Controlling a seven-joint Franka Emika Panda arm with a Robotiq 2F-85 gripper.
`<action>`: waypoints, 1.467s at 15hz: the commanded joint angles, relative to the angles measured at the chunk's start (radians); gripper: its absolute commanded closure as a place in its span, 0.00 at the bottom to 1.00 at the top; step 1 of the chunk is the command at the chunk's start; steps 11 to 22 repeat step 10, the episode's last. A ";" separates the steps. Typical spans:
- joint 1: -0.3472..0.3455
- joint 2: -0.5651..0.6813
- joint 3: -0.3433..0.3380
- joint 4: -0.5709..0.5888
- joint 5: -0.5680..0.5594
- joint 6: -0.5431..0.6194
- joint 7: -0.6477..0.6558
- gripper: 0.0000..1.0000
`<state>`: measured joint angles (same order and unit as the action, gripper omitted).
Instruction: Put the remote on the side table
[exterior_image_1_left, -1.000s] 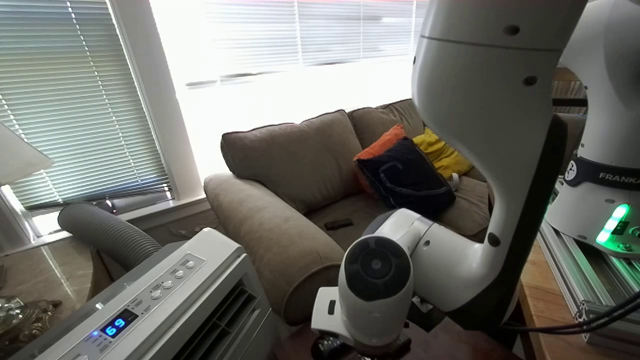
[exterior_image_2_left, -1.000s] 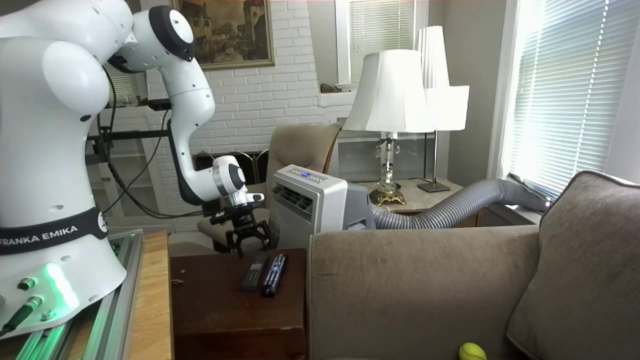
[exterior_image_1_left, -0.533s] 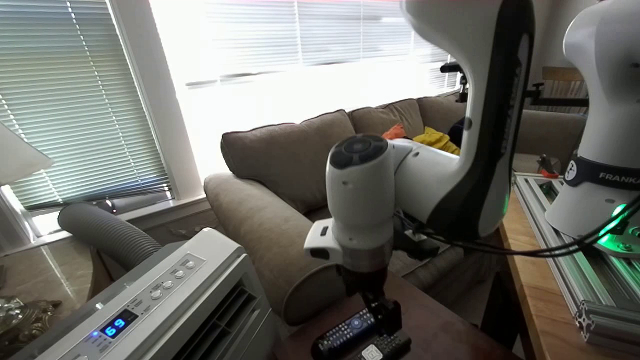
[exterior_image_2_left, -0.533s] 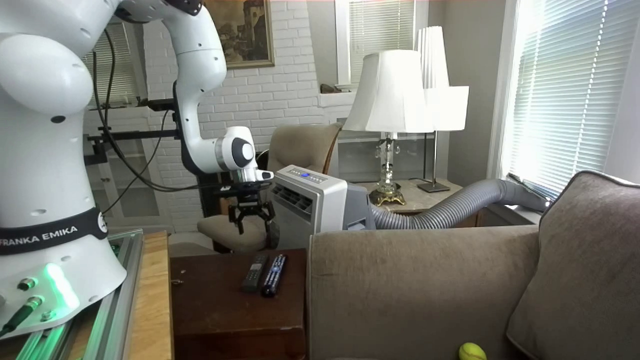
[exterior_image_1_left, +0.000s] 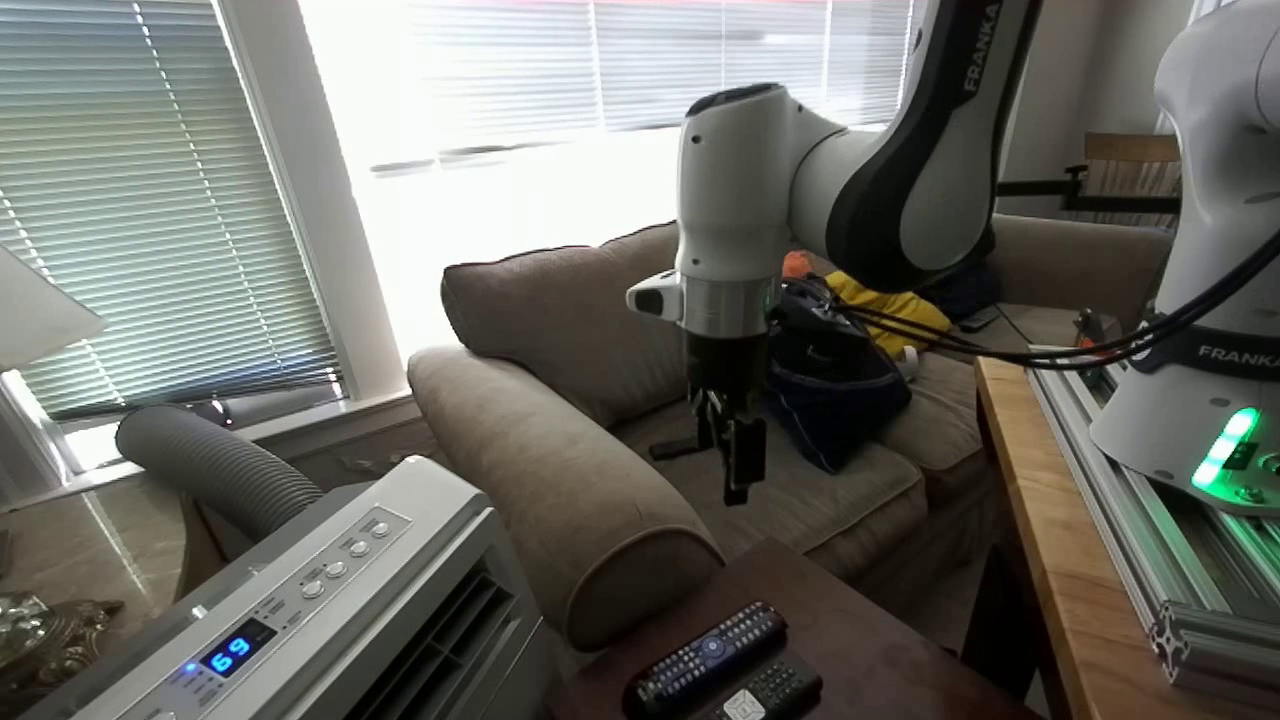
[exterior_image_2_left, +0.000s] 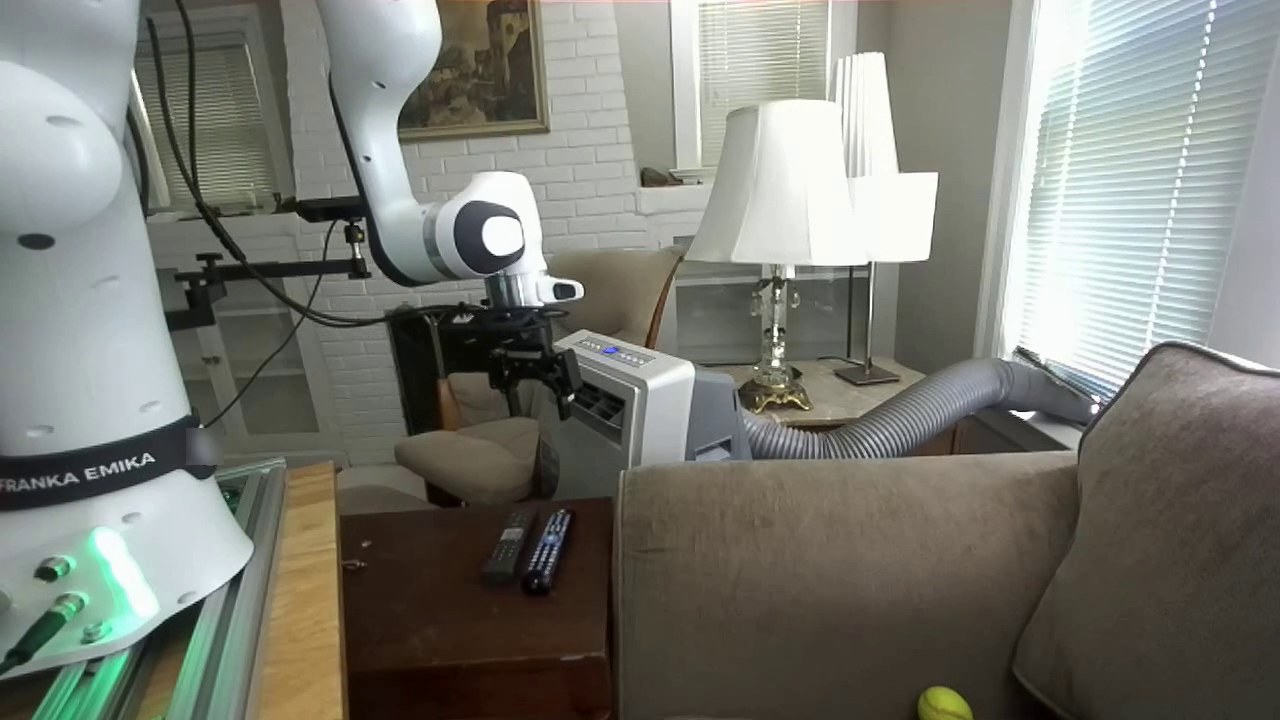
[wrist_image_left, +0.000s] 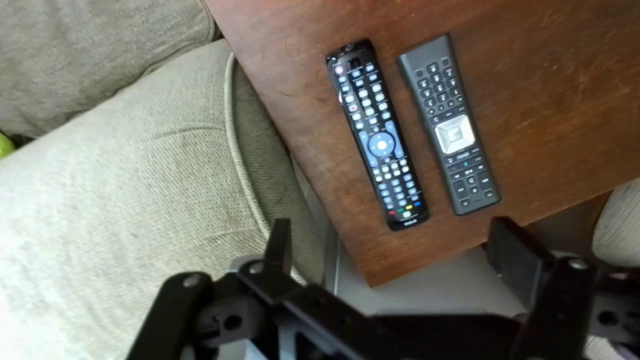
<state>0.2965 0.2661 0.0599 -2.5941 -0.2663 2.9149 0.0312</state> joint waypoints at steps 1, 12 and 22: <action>-0.120 -0.161 0.055 -0.129 0.130 0.007 -0.040 0.00; -0.181 -0.246 0.040 -0.180 0.183 0.020 -0.030 0.00; -0.181 -0.246 0.040 -0.180 0.183 0.020 -0.030 0.00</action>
